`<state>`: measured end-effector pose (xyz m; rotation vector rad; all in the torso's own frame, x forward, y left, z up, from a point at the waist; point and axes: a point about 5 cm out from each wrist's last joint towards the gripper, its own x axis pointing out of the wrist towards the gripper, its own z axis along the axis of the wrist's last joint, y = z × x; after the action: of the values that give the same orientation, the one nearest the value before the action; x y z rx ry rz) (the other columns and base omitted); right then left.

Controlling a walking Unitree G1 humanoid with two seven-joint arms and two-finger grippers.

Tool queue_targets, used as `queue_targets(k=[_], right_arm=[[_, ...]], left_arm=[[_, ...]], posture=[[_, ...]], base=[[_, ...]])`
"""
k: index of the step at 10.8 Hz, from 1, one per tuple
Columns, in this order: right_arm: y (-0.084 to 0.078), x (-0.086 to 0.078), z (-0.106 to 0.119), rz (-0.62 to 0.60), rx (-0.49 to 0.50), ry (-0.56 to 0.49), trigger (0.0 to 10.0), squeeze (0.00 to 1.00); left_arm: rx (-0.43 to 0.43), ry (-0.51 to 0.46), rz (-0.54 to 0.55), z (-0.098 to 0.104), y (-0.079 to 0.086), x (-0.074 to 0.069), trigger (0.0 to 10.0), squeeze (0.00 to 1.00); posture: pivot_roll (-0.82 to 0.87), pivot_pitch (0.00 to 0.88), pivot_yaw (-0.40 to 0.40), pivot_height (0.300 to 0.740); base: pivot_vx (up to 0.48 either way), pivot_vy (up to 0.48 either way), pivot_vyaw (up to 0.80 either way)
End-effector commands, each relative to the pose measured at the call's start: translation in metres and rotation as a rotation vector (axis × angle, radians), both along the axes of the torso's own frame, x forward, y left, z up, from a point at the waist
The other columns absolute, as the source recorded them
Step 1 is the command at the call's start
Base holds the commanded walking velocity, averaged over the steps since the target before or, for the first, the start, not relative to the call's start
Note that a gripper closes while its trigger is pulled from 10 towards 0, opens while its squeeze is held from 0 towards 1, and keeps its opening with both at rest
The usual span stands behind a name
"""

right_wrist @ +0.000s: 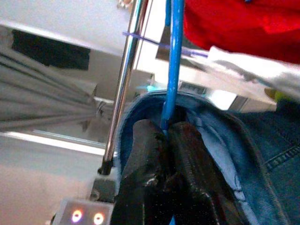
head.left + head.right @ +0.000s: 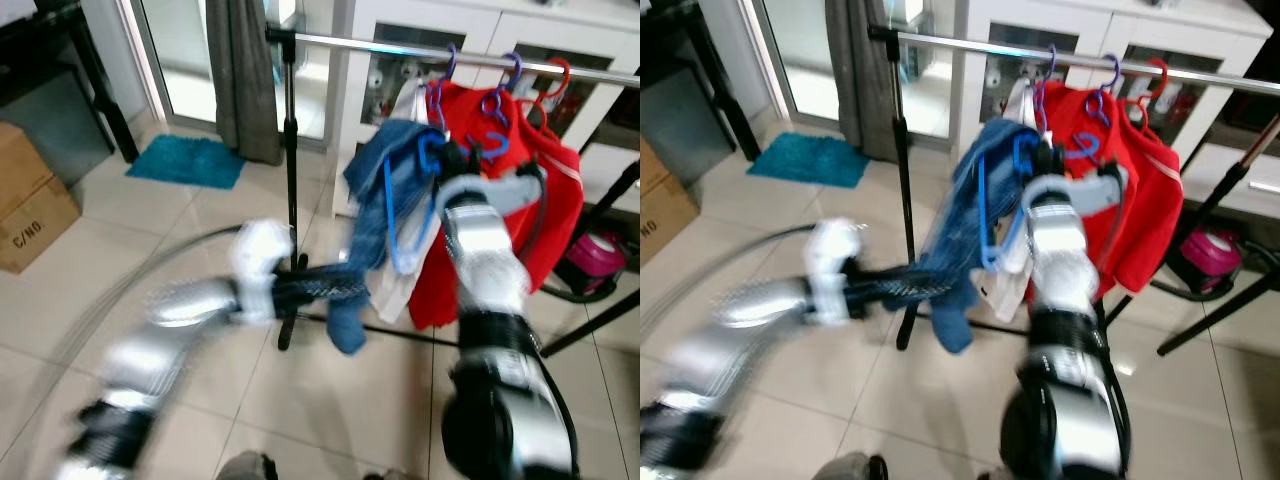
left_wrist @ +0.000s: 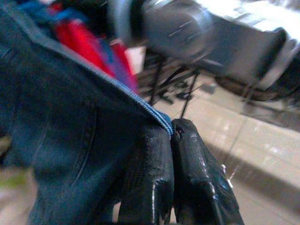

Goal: Hang hanger

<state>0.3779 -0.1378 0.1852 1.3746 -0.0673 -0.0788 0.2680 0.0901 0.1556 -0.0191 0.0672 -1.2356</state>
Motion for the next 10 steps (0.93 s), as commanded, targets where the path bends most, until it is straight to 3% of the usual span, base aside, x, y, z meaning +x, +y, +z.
queue_targets(k=[1, 3, 4, 6, 8, 10], right_arm=[[0.025, 0.006, 0.013, -0.003, 0.043, -0.041, 10.0, 0.00], [0.039, 0.011, 0.011, -0.008, 0.022, -0.022, 10.0, 0.00], [0.040, 0.013, 0.011, -0.014, 0.032, -0.011, 10.0, 0.00], [0.035, 0.018, 0.017, -0.026, 0.006, -0.020, 10.0, 0.00], [0.043, 0.016, 0.003, 0.015, -0.090, 0.019, 10.0, 0.00], [0.057, 0.004, -0.026, 0.118, -0.253, 0.070, 10.0, 0.00]], left_arm=[[-0.023, -0.024, -0.059, 0.004, -0.015, -0.003, 0.0, 0.00], [-0.049, -0.029, -0.128, 0.002, -0.041, -0.009, 0.0, 0.00], [-0.023, -0.033, -0.142, -0.002, -0.042, -0.011, 0.0, 0.00], [0.108, -0.046, -0.091, -0.021, -0.027, -0.006, 0.0, 0.00], [-0.110, -0.066, -0.020, 0.015, -0.027, 0.001, 0.0, 0.00], [-0.351, -0.171, 0.129, 0.072, -0.004, 0.023, 0.0, 0.00]], posture=[[0.05, 0.045, -0.028, 0.740], [0.05, 0.044, -0.021, 0.740], [0.04, 0.044, -0.017, 0.740], [0.04, 0.038, -0.011, 0.740], [0.04, 0.024, -0.023, 0.740], [0.04, 0.018, -0.033, 0.740]], base=[[0.000, 0.000, 0.00], [0.000, 0.000, 0.00], [0.000, 0.000, 0.00], [0.000, 0.000, 0.00], [0.000, 0.000, 0.00], [0.000, 0.000, 0.00]])
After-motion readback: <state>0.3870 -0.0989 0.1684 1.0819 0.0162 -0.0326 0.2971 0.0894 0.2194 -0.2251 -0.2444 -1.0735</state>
